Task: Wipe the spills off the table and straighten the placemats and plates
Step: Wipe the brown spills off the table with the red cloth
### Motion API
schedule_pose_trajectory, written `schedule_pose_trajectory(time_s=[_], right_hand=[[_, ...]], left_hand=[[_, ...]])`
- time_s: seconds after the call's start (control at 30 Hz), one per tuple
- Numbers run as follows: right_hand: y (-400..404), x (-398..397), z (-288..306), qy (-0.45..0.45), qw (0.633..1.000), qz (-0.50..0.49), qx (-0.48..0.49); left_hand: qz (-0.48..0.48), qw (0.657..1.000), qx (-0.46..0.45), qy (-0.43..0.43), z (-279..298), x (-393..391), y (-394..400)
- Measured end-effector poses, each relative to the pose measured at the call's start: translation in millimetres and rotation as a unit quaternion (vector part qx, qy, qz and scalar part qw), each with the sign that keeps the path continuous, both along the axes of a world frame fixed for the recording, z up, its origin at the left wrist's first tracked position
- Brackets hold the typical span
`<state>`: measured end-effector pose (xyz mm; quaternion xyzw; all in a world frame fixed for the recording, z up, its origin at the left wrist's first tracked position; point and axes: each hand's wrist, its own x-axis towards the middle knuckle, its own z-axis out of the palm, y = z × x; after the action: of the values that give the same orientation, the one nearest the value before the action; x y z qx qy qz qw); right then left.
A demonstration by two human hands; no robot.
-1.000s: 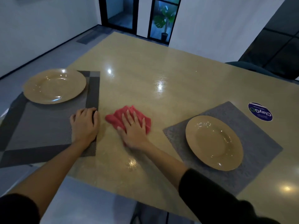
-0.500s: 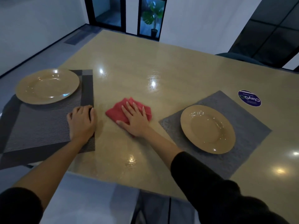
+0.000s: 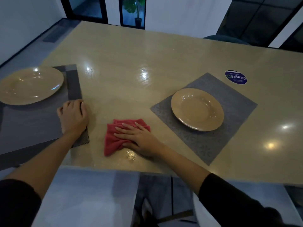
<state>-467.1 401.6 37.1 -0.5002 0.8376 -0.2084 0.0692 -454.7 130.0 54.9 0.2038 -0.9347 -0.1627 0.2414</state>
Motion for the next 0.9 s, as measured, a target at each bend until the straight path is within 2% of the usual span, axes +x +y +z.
schedule_pose_trajectory(time_s=[0.2, 0.4, 0.53, 0.6, 0.73, 0.9], right_hand=[[-16.4, -26.3, 10.0, -0.030, 0.989, -0.146, -0.010], [35.7, 25.7, 3.9, -0.026, 0.999, -0.034, 0.005], [73.0, 32.6, 19.4, -0.055, 0.995, -0.072, -0.047], [92.8, 28.9, 35.6, -0.041, 0.989, -0.103, -0.100], [152.3, 16.7, 65.0, -0.014, 0.953, -0.230, -0.198], [255.9, 4.0, 75.9, 0.086, 0.874, -0.427, -0.215]], left_hand=[[-0.025, 0.994, -0.109, 0.008, 2.6, 1.6, 5.5], [-0.029, 0.997, -0.076, 0.015, 5.3, 11.7, 3.3], [-0.066, 0.997, -0.042, 0.004, 9.4, 17.2, 0.7], [-0.074, 0.997, -0.025, -0.003, 10.4, 17.6, -1.0], [-0.078, 0.997, -0.021, -0.015, 7.9, 15.8, 6.0], [-0.104, 0.994, -0.018, -0.008, 9.4, 13.0, 46.8]])
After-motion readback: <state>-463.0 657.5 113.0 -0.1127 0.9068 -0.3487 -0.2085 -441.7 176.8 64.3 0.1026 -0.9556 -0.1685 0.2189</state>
